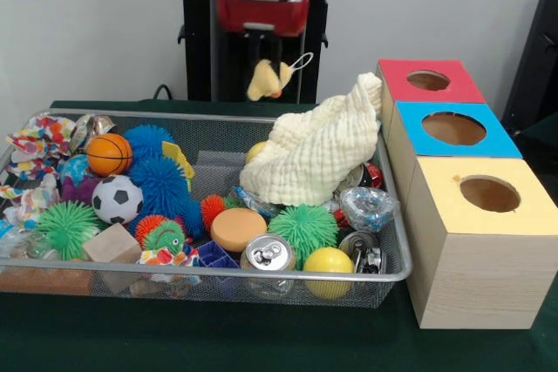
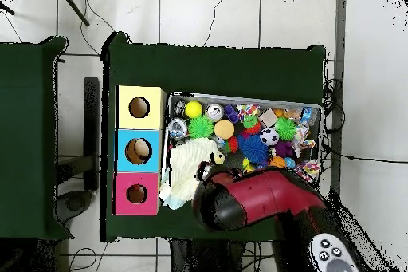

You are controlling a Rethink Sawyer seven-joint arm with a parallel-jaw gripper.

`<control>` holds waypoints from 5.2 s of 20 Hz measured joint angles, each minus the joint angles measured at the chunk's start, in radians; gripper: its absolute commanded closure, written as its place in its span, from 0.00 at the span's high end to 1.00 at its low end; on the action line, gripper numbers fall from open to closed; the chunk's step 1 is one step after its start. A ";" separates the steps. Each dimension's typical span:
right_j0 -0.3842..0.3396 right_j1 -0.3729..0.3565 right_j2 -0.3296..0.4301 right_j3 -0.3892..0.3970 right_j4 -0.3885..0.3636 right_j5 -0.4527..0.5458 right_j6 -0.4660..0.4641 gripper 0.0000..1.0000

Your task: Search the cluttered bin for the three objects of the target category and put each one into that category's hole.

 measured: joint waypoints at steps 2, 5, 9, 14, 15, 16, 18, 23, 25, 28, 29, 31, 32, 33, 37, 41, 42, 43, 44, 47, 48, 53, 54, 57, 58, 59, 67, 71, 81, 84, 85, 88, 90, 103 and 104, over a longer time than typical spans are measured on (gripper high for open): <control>0.047 -0.021 -0.004 0.026 0.007 0.000 0.000 0.00; 0.138 -0.042 -0.021 0.069 0.011 -0.002 0.000 0.00; 0.240 -0.043 -0.060 0.106 0.011 -0.018 0.002 0.00; 0.396 -0.020 -0.154 0.148 0.012 -0.088 0.008 0.00; 0.419 -0.012 -0.173 0.152 0.012 -0.107 0.010 0.00; 0.436 -0.006 -0.188 0.155 0.011 -0.123 0.012 0.00; 0.470 0.010 -0.226 0.161 0.012 -0.162 0.013 0.00; 0.539 0.046 -0.333 0.171 0.013 -0.244 0.014 0.00; 0.562 0.055 -0.363 0.175 0.016 -0.257 0.014 0.00; 0.600 0.065 -0.401 0.184 0.037 -0.260 0.014 0.00; 0.606 0.065 -0.408 0.187 0.046 -0.260 0.014 0.00; 0.611 0.064 -0.416 0.191 0.069 -0.261 0.014 0.00; 0.611 0.063 -0.417 0.191 0.075 -0.260 0.014 0.00; 0.611 0.061 -0.420 0.191 0.090 -0.261 0.014 0.00; 0.615 0.053 -0.426 0.191 0.133 -0.261 0.014 0.00; 0.630 0.047 -0.430 0.192 0.160 -0.260 0.014 0.00; 0.636 0.045 -0.431 0.192 0.168 -0.258 0.014 0.00; 0.645 0.038 -0.431 0.192 0.186 -0.251 0.014 0.00; 0.648 0.035 -0.431 0.192 0.193 -0.247 0.014 0.00; 0.656 0.027 -0.432 0.192 0.215 -0.230 0.014 0.00; 0.659 0.025 -0.433 0.191 0.221 -0.226 0.014 0.00; 0.705 0.024 -0.447 0.187 0.256 -0.207 0.014 0.00; 0.718 0.027 -0.450 0.184 0.261 -0.207 0.014 0.00; 0.749 0.042 -0.460 0.177 0.275 -0.207 0.014 0.00; 0.758 0.048 -0.462 0.174 0.280 -0.207 0.014 0.00; 0.763 0.052 -0.464 0.172 0.284 -0.207 0.014 0.00; 0.773 0.086 -0.469 0.143 0.320 -0.199 0.014 0.00; 0.773 0.095 -0.469 0.133 0.322 -0.186 0.014 0.00; 0.772 0.099 -0.468 0.105 0.326 -0.111 0.014 0.00; 0.771 0.097 -0.468 0.097 0.330 -0.084 0.014 0.00; 0.770 0.094 -0.467 0.095 0.332 -0.073 0.014 0.00; 0.755 0.068 -0.463 0.091 0.343 -0.024 0.014 0.00; 0.742 0.050 -0.460 0.089 0.356 0.008 0.014 0.00; 0.621 -0.059 -0.412 0.028 0.438 0.164 0.014 0.00; 0.617 -0.062 -0.408 0.020 0.441 0.169 0.014 0.00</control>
